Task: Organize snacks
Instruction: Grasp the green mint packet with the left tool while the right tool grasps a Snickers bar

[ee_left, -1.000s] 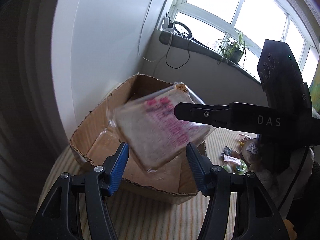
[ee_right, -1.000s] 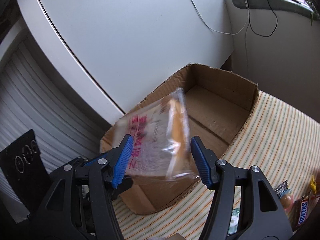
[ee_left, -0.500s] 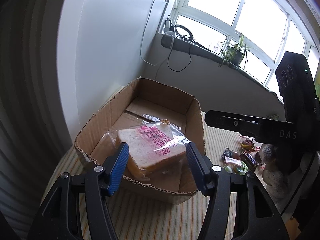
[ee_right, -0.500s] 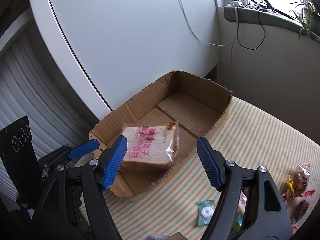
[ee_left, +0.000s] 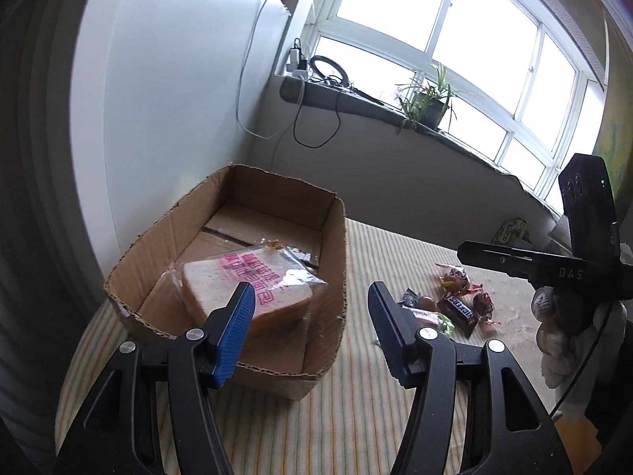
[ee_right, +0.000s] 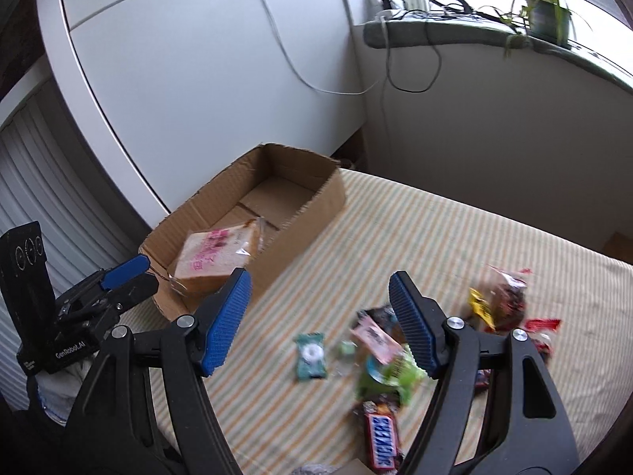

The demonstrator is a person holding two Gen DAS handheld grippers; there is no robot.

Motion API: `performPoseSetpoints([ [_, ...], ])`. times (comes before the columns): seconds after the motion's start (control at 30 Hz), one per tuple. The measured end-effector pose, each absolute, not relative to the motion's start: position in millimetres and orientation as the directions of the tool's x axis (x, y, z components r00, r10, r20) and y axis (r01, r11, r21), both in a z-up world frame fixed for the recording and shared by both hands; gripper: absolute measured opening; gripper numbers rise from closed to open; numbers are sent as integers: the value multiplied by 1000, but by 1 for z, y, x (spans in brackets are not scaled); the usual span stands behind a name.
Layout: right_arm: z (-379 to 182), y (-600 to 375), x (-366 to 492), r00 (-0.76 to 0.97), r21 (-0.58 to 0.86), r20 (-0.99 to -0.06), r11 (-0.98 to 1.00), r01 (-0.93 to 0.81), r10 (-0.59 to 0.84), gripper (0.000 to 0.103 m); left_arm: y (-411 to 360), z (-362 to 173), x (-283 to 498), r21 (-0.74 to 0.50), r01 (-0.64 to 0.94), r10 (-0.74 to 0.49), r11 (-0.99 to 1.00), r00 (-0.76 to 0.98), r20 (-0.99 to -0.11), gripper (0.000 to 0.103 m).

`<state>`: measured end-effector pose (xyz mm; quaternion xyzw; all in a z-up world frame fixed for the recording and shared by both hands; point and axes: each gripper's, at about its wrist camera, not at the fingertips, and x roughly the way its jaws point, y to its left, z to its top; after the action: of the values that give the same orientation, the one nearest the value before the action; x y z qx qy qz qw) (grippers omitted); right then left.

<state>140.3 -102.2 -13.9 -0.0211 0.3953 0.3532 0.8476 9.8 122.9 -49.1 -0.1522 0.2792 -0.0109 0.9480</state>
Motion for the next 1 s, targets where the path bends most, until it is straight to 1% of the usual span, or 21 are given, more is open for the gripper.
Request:
performPoseSetpoints([
  [0.17, -20, -142, 129, 469, 222, -694, 782, -582, 546, 75, 101, -51, 12, -277, -15, -142, 961, 832, -536, 59],
  [0.33, -36, -169, 110, 502, 165, -711, 812, -560, 492, 75, 78, -57, 16, -282, 35, -192, 959, 812, -551, 59],
  [0.43, -48, -177, 97, 506, 129, -720, 809, -574, 474, 71, 60, -63, 20, -268, 66, -213, 961, 793, -571, 58],
  [0.5, -58, -176, 89, 499, 106, -730, 799, -592, 467, 66, 51, -69, 24, -268, 77, -227, 960, 775, -590, 49],
  [0.57, -68, -173, 85, 487, 101, -739, 791, -604, 466, 65, 41, -76, 29, -269, 84, -239, 959, 751, -615, 48],
  [0.67, -82, -171, 81, 466, 107, -751, 783, -613, 468, 61, 27, -88, 35, -245, 93, -235, 965, 719, -654, 43],
  [0.8, -96, -166, 82, 440, 128, -761, 775, -619, 477, 61, 20, -100, 48, -248, 62, -221, 967, 690, -689, 42],
  [1.0, -104, -163, 82, 452, 104, -758, 771, -629, 471, 60, 14, -111, 66, -228, 26, -188, 973, 659, -728, 42],
])
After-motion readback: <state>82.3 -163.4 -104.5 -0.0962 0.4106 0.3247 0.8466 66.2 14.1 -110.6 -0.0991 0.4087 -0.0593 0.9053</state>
